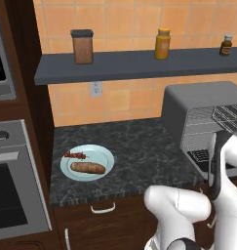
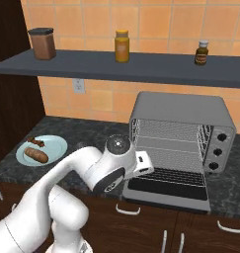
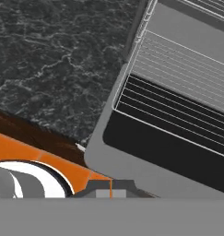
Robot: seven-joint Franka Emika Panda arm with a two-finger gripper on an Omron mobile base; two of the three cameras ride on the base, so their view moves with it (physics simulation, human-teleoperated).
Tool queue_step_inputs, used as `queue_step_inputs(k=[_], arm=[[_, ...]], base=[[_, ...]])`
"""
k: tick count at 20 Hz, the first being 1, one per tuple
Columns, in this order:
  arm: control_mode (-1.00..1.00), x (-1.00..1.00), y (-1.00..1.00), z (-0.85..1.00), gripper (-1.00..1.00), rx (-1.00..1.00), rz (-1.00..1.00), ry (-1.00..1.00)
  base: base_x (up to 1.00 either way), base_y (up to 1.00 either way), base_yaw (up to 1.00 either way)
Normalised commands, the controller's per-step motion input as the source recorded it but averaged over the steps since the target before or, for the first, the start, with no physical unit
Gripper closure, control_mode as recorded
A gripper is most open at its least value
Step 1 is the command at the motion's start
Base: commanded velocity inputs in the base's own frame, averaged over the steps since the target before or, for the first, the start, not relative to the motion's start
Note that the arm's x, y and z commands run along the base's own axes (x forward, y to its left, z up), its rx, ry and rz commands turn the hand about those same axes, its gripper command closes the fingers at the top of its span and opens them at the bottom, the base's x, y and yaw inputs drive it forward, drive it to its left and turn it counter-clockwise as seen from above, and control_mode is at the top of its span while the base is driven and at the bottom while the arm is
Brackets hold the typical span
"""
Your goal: Pick up the kebab skewer and baguette bread, and place them inside the toaster oven. Close the toaster oven door and start by setting the timer.
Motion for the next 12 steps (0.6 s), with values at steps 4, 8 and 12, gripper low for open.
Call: queue_step_inputs(k=[4, 8, 12], arm=[[-1.0, 0.07, 1.0, 0.07, 1.0, -0.02, 0.0, 0.03], [-1.0, 0.01, 1.0, 0.06, 1.0, -0.07, 0.0, 0.0], [-1.0, 0.0, 1.0, 0.13, 1.0, 0.0, 0.0, 0.03]], base=[[0.0, 0.0, 0.0], [0.0, 0.0, 0.0], [0.0, 0.0, 0.0]])
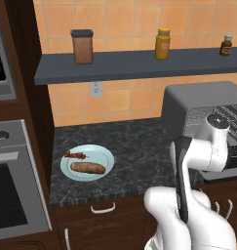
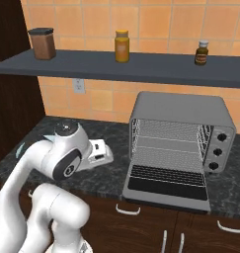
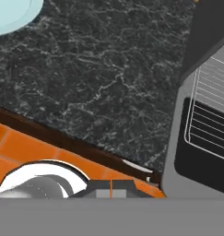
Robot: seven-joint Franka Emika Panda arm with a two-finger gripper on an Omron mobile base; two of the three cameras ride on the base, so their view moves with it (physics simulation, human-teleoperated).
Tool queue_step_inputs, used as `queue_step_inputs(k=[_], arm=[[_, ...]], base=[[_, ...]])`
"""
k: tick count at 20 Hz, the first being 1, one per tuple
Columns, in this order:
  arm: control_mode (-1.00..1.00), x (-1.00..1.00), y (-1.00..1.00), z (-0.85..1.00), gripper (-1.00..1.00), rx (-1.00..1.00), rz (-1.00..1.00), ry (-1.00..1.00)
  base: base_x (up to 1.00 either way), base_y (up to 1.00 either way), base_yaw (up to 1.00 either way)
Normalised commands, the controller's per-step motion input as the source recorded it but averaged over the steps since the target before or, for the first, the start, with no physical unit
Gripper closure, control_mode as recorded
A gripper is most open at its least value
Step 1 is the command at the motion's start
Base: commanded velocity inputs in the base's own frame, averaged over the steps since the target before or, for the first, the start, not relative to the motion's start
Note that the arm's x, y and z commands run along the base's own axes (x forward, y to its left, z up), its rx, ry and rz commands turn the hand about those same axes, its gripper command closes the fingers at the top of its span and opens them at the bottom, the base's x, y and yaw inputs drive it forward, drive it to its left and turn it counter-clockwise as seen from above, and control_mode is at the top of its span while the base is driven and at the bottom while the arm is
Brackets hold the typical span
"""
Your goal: Pick up the kebab skewer and baguette bread, and place them inside the toaster oven. Close the toaster oven door and start by setting the timer.
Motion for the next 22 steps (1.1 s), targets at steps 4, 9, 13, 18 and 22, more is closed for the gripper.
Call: queue_step_inputs(k=[4, 9, 13, 18, 22], arm=[[-1.0, 0.2, 1.0, 0.26, -1.0, 0.0, 0.0, 0.07], [-1.0, 0.29, 1.0, 0.04, -1.0, 0.0, 0.05, 0.07], [-1.0, 0.57, 1.0, 0.0, -1.0, 0.0, 0.2, 0.05], [-1.0, 0.59, 0.98, -0.13, -1.0, 0.0, 0.45, 0.09], [-1.0, 0.51, 0.95, -0.12, -1.0, 0.0, 0.33, 0.18]], base=[[0.0, 0.0, 0.0], [0.0, 0.0, 0.0], [0.0, 0.0, 0.0], [0.0, 0.0, 0.0], [0.0, 0.0, 0.0]])
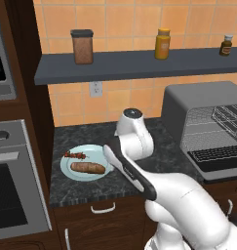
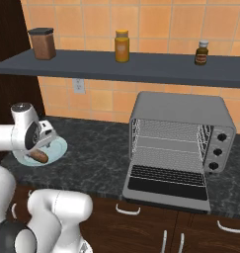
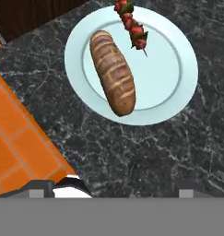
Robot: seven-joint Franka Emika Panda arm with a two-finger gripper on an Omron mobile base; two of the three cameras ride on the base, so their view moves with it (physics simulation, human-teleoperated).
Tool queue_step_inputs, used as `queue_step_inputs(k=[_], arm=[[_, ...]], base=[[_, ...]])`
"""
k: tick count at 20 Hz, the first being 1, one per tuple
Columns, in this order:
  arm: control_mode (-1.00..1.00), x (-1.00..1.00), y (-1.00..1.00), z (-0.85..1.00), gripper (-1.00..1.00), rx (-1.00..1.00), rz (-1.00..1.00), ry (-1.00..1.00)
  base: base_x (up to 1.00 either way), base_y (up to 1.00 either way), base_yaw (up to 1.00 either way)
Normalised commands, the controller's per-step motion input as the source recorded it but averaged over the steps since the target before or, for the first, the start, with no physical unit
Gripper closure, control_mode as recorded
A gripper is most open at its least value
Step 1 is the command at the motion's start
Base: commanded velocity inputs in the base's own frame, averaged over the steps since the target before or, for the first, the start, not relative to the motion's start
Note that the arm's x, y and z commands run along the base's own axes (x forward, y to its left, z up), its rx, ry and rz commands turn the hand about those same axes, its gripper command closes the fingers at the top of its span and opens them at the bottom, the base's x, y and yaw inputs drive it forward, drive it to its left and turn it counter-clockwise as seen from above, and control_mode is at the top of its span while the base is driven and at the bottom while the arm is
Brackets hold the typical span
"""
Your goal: Pick up the kebab skewer and baguette bread, and place them inside the toaster oven. Close the toaster oven door and start by setting the timer.
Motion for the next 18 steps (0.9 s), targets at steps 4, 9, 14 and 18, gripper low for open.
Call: queue_step_inputs(k=[4, 9, 14, 18], arm=[[-1.0, 0.47, 0.79, -0.37, -1.0, -0.09, 0.22, 0.3], [-1.0, 0.22, 0.26, -0.48, -1.0, -0.11, 0.07, 0.12], [-1.0, 0.19, 0.0, -0.48, -1.0, -0.05, 0.06, 0.0], [-1.0, 0.24, 0.0, -0.36, -1.0, 0.0, 0.05, 0.0]], base=[[0.0, 0.0, 0.0], [0.0, 0.0, 0.0], [0.0, 0.0, 0.0], [0.0, 0.0, 0.0]])
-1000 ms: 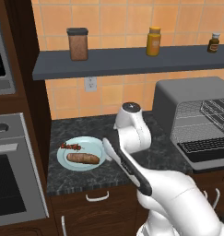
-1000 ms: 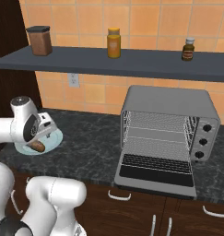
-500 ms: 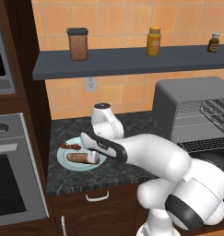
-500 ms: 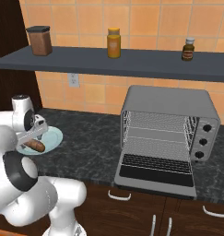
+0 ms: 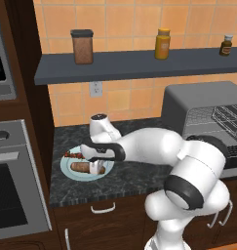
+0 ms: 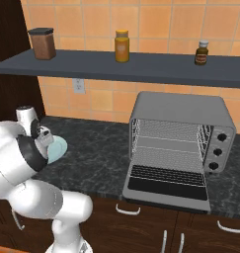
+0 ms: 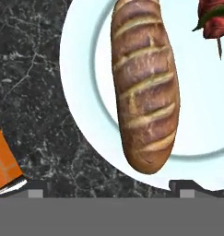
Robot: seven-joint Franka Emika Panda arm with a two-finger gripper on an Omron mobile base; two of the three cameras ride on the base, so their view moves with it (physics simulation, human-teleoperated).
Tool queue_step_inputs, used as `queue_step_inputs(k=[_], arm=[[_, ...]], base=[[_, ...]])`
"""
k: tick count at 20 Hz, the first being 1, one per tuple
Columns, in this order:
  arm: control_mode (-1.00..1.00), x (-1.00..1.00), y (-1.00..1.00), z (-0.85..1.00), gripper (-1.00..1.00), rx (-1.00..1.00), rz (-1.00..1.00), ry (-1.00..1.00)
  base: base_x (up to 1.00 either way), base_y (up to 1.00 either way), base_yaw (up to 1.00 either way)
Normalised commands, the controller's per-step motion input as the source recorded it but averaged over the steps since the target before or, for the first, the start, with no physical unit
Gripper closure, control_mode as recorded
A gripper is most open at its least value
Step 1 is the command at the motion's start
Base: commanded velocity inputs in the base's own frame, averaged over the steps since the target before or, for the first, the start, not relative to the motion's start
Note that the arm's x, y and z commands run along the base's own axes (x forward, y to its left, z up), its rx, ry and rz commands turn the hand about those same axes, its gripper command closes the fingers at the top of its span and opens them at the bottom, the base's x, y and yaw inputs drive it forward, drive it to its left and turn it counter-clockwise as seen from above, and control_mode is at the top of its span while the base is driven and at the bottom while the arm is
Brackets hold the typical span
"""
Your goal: Pick up the kebab skewer and baguette bread, and place them inside the toaster oven. Close the toaster oven door and start by setting the timer.
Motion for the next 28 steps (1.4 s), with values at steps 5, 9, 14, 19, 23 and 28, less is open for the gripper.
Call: queue_step_inputs(k=[5, 9, 14, 19, 23, 28], arm=[[-1.0, 0.31, -0.06, -0.35, -1.0, 0.0, 0.04, 0.0], [-1.0, 0.24, 0.0, -0.32, -1.0, 0.0, 0.03, 0.0], [-1.0, 0.12, 0.0, -0.23, -1.0, 0.0, 0.02, 0.0], [-1.0, 0.0, 0.08, -0.03, 1.0, 0.0, 0.03, 0.0], [-1.0, -0.03, 0.03, 0.0, 1.0, 0.0, 0.06, 0.0], [-1.0, -0.57, -0.27, 0.41, 1.0, 0.08, 0.07, -0.01]], base=[[0.0, 0.0, 0.0], [0.0, 0.0, 0.0], [0.0, 0.0, 0.0], [0.0, 0.0, 0.0], [0.0, 0.0, 0.0], [0.0, 0.0, 0.0]])
